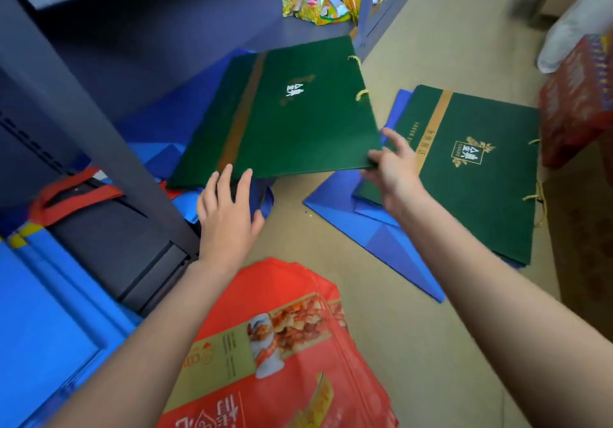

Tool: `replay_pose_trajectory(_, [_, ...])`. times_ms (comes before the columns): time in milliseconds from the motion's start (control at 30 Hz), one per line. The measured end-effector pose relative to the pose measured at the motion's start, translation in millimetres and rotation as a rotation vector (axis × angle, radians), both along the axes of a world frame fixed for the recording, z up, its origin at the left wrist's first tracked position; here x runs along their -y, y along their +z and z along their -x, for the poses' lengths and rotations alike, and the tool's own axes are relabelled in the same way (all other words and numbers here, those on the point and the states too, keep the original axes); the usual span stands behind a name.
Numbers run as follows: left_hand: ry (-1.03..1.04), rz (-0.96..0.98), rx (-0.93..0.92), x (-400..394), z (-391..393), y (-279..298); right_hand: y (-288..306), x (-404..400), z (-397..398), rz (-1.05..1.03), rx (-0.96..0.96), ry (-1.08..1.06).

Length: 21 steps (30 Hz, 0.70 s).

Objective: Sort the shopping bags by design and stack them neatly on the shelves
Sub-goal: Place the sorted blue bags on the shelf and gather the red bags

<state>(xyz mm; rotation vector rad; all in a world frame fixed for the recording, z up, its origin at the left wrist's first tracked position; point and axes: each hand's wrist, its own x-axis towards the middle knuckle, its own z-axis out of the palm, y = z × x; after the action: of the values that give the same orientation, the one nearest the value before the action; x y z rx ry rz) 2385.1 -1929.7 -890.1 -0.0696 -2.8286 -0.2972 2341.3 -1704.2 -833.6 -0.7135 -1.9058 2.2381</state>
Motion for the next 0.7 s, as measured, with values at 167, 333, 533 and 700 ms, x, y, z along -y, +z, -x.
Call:
replay_pose_trajectory(167, [-0.131, 0.077, 0.162, -45, -1, -9, -15, -122, -24, -0.068, -0.022, -0.383])
replay_pose_trajectory(333, [-0.174, 0.079, 0.175, -97, 14, -12, -39, -162, -52, -0.095, -0.003, -0.595])
replay_pose_trajectory(533, [-0.143, 0.093, 0.188, -145, 54, -15, -66, -204, -80, -0.228, 0.252, -0.669])
replay_pose_trajectory(700, [-0.167, 0.237, -0.002, -128, 61, -22, -81, -205, -69, -0.576, 0.655, -0.421])
